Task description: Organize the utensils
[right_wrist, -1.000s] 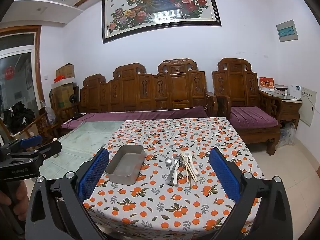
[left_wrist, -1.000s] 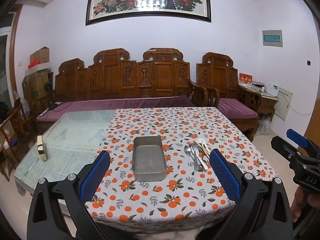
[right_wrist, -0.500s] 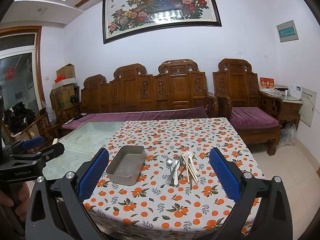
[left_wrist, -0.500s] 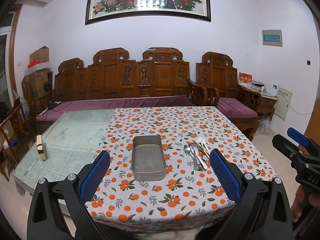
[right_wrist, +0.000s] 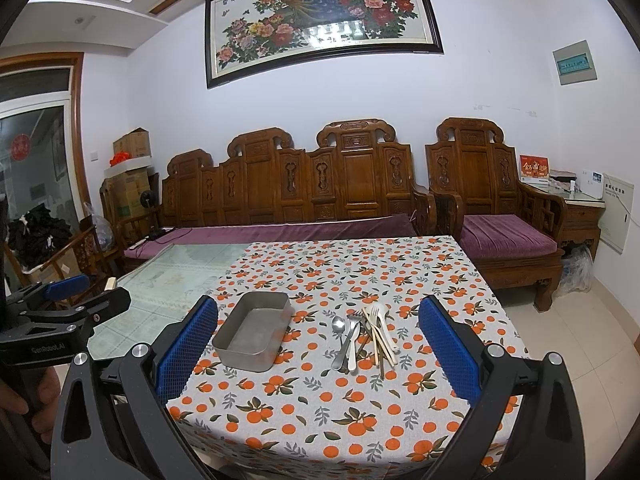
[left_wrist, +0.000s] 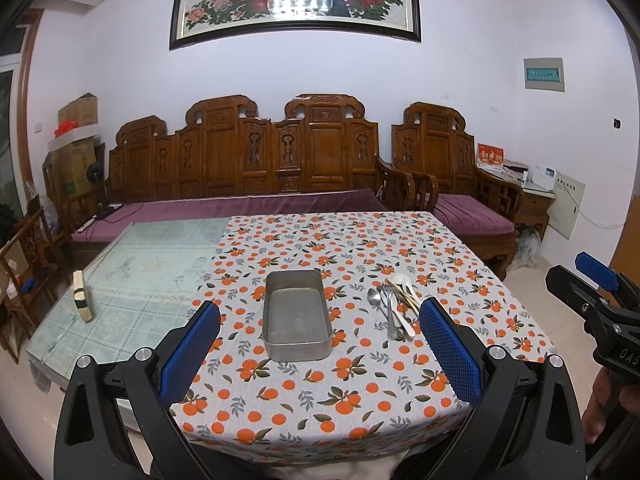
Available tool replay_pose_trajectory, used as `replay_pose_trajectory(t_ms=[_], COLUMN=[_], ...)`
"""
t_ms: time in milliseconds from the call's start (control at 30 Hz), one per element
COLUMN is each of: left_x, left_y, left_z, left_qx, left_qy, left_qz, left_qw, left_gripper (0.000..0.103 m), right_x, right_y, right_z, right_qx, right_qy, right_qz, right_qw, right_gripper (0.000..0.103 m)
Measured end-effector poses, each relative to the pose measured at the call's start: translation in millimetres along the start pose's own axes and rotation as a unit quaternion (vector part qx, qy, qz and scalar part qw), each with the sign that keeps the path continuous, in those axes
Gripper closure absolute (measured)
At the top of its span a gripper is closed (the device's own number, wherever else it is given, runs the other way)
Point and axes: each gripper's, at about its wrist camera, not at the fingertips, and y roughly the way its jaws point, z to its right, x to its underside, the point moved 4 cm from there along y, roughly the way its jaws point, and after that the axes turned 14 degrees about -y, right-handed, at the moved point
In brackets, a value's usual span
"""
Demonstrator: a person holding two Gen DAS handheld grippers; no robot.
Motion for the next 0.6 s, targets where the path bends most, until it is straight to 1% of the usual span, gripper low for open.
replay_pose_trajectory(t_ms=[600], left_x=[0.6], left_y=[-0.8], left_z=[-0.2], left_qx=[0.000], left_qy=[0.001], left_qz=[0.000], left_qw=[1.0000], left_gripper=[0.006], right_x=[0.3], right_y=[-0.1], right_z=[-0.2], right_qx=[-0.001], right_qy=[-0.001], right_qz=[0.001], right_qw=[1.000], right_gripper=[0.002])
